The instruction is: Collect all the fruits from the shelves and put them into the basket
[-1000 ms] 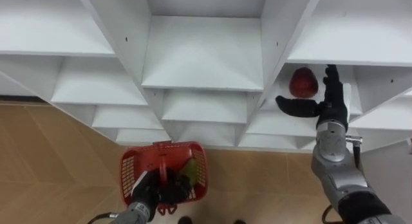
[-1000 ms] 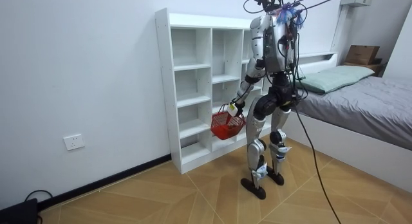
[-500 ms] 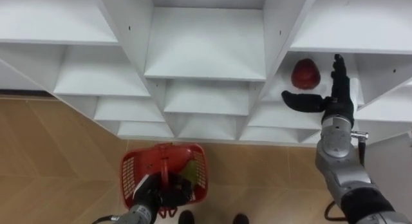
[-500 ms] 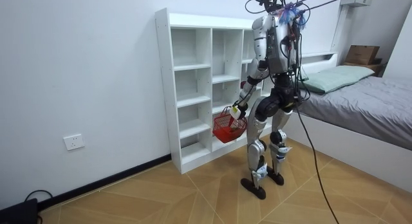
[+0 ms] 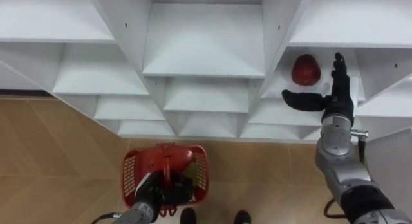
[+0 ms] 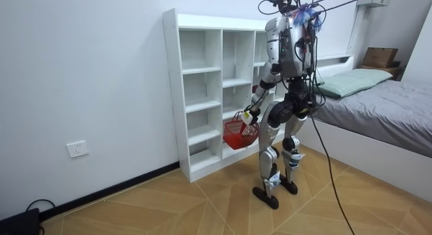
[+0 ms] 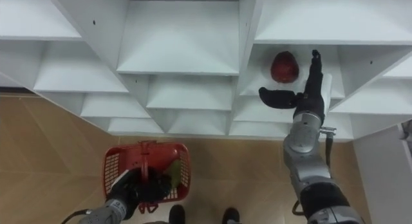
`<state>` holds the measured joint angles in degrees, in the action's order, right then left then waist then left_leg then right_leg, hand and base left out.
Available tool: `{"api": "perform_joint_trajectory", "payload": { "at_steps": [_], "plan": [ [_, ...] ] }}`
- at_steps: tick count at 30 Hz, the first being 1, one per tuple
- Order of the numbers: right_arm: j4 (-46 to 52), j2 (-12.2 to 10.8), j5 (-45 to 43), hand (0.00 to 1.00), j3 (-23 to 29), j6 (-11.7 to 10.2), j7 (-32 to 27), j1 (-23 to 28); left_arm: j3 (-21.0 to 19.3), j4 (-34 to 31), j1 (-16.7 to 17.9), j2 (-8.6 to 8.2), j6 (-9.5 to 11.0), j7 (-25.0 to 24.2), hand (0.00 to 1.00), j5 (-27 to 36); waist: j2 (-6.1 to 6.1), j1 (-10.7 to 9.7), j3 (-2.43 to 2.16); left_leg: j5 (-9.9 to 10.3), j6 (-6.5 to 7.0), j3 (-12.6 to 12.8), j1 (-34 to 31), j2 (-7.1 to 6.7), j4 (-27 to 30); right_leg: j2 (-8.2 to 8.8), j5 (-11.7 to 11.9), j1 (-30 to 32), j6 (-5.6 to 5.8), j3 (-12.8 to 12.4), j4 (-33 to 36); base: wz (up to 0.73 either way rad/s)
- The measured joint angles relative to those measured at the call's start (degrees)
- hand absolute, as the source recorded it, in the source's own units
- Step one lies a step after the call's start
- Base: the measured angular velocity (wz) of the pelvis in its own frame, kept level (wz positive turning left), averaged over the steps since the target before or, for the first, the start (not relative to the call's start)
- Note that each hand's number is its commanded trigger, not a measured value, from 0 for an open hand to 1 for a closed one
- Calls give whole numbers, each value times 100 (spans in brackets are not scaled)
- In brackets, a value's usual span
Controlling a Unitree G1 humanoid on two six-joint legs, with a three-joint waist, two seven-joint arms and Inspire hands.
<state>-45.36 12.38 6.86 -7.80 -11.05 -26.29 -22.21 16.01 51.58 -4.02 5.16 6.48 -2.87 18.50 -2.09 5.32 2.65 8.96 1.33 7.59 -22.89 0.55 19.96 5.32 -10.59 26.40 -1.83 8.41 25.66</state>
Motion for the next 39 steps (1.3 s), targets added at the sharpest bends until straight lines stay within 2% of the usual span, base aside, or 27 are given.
{"api": "perform_joint_trajectory", "payload": {
  "at_steps": [12,16,19,22,25,29,39],
  "plan": [
    [-147,1,-541,0,-5,117,146,-195,123,-3,-20,-2,1,-7,100,1,-14,12,4,-11,17,7,-219,-11,93,28,-4,247,-3,-35,134,0],
    [-147,1,-757,0,-2,118,131,-389,236,-3,-1,-3,-1,-15,100,-1,-60,3,30,-12,17,7,-341,-29,162,57,-29,382,-8,-42,248,0],
    [-147,3,-988,0,3,118,110,-443,220,-14,12,2,-7,-24,100,-3,-134,48,70,-11,17,8,-360,-31,200,67,-47,414,-19,-50,322,0],
    [-148,11,-1202,0,13,150,73,-473,220,-90,5,-1,-29,-25,100,-2,-163,97,80,-10,18,4,-467,-28,306,77,-57,498,-24,-54,390,1],
    [-148,12,-1406,0,17,243,73,-475,212,-146,6,3,-32,-24,100,-2,-164,124,79,-9,18,3,-534,-21,380,81,-61,567,-30,-51,439,0],
    [-148,12,-1409,0,18,244,62,-475,216,-298,76,4,-114,-14,100,-3,-162,126,78,-8,17,1,-550,-4,394,79,-51,582,-47,-35,462,0],
    [-146,12,-1326,0,17,243,-125,-479,246,-363,84,2,-172,-12,100,2,-155,125,70,-7,15,-1,-565,5,438,82,-39,590,-65,-19,512,0]
  ]
}}
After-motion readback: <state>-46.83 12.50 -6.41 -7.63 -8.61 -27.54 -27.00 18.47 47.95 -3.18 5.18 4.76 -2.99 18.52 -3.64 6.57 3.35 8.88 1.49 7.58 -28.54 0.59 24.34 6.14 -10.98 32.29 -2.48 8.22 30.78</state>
